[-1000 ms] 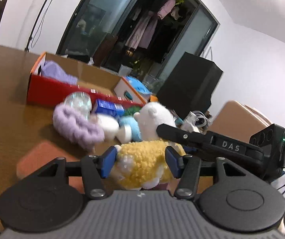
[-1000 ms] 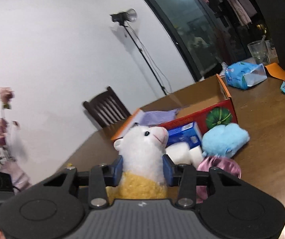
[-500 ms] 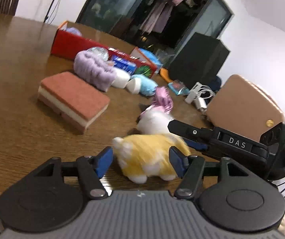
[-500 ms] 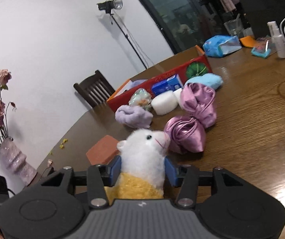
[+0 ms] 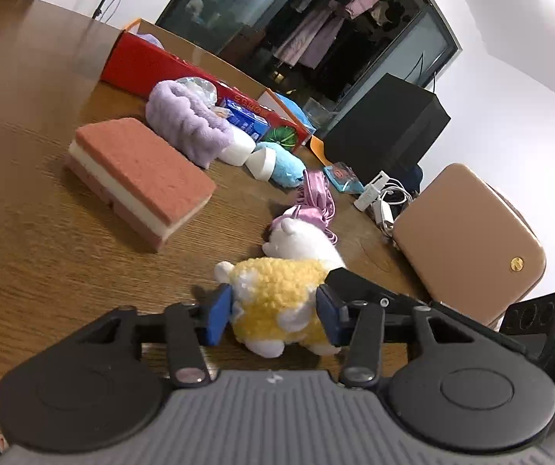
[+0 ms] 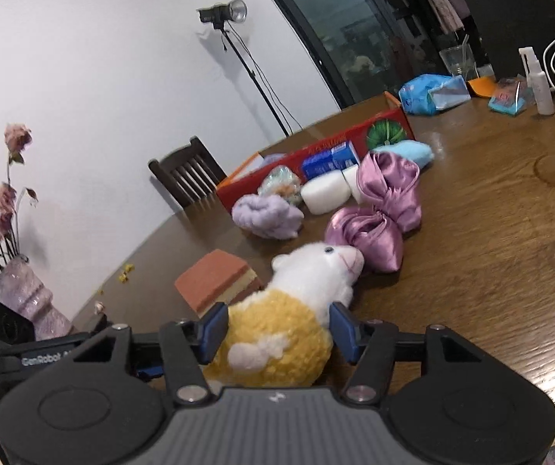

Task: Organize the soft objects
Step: 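Carry the plush sheep into the box and release it from both grippers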

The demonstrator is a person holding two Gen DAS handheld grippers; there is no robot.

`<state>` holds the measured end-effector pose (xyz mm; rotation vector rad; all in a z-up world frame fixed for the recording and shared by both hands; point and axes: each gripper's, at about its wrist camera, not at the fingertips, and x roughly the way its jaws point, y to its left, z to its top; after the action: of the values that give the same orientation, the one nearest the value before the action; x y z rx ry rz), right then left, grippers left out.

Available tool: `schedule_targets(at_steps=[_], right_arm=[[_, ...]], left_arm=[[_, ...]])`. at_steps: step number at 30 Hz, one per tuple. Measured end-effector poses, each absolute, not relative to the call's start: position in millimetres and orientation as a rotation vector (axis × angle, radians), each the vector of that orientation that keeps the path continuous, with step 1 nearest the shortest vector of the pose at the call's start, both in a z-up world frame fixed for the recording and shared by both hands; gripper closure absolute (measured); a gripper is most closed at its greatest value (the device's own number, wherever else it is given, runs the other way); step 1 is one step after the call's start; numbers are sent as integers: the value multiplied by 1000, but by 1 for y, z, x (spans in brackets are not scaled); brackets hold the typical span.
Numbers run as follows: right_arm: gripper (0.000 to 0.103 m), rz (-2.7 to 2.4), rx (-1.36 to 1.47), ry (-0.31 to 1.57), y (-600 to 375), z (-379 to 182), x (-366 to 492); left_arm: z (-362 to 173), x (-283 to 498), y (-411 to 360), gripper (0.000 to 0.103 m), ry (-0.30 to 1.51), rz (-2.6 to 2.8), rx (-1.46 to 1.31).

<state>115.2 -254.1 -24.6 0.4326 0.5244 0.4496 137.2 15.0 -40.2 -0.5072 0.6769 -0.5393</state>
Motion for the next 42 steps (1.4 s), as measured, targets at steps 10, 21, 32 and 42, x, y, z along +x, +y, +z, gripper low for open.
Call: schedule_targets(at_steps=[10,21,32,42], right_arm=[[53,512,408,365,-269,51,173],[53,461,376,486,-282,86,419],[48,365,250,591,-282,36,474],[48,351,216,480,-293,98,422]], left_arm=[[35,204,9,57,510,-619,-503],[51,453,-41,57,665,-540,-483],[-4,507,-67,55,828,-551,-397],[81,439,-42,45,628,-511,-299]])
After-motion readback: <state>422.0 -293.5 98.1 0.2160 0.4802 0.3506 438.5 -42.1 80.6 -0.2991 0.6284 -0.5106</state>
